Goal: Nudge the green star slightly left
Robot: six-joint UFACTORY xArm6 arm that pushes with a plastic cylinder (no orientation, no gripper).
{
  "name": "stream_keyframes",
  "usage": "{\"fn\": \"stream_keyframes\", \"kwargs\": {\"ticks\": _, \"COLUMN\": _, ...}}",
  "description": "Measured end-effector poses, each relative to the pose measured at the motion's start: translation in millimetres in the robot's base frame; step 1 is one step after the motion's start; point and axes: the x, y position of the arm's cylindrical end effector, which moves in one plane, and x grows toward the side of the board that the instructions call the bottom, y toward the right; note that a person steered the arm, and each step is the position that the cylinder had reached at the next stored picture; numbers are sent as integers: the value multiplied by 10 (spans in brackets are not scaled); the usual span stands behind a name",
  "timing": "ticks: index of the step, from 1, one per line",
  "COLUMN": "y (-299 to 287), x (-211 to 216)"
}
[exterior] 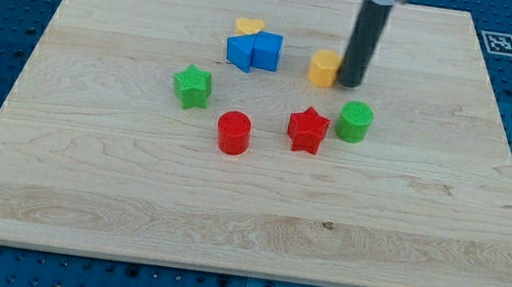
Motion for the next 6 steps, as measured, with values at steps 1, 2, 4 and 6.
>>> {"fn": "stream_keyframes", "kwargs": {"ticks": 1, "y": -432, "x": -12}}
{"fn": "stream_keyframes", "kwargs": {"ticks": 2, "y": -489, "x": 18}}
{"fn": "stream_keyframes", "kwargs": {"ticks": 4, "y": -1362, "x": 149}}
{"fn": "stream_keyframes", "kwargs": {"ticks": 6, "y": -2543, "x": 154}}
